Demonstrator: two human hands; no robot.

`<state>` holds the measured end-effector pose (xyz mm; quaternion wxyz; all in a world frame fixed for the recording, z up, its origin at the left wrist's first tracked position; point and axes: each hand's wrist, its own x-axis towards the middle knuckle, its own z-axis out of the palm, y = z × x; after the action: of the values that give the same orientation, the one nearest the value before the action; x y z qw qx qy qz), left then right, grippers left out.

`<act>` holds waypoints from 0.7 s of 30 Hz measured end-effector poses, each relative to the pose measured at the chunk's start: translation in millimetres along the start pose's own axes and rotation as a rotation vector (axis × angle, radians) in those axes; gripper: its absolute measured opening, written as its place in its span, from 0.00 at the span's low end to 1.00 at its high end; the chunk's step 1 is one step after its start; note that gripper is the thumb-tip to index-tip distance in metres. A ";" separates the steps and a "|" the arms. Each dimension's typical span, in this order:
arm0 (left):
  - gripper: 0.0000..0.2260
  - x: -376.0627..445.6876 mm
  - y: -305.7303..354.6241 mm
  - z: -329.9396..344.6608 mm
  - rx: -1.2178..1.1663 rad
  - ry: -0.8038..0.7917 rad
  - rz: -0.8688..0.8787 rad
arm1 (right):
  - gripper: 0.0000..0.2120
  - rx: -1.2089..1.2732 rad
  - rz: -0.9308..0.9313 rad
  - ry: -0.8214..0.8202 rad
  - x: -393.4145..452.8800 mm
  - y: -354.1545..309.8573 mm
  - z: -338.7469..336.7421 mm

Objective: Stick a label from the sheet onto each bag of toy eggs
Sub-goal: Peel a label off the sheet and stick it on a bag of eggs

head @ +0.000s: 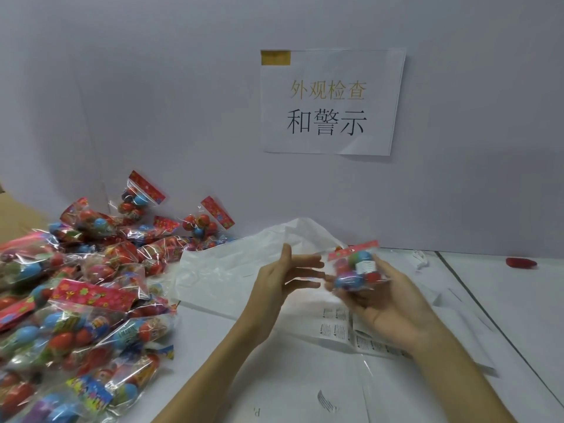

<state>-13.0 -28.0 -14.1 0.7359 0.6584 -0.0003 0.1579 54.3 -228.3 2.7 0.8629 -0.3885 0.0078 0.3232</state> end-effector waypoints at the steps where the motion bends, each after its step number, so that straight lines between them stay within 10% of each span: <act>1: 0.30 -0.2 -0.4 0.6 0.010 0.016 0.014 | 0.25 0.173 0.003 -0.043 -7.5 -15.4 -6.6; 7: 0.23 6.1 -14.5 -10.4 0.247 0.174 0.012 | 0.23 0.916 -0.219 -0.421 -50.2 -69.5 -23.0; 12: 0.12 10.8 -28.5 -18.5 0.588 0.270 0.120 | 0.23 0.831 -0.093 -0.544 -32.3 -49.6 -25.5; 21: 0.11 24.6 -23.5 -34.2 1.025 0.483 0.172 | 0.22 0.266 -0.067 -0.280 -1.3 -4.9 -3.9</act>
<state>8.7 8.9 -36.4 0.2863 0.8739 0.1908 0.3435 57.0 -234.0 3.6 0.9095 -0.2224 -0.0826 0.3413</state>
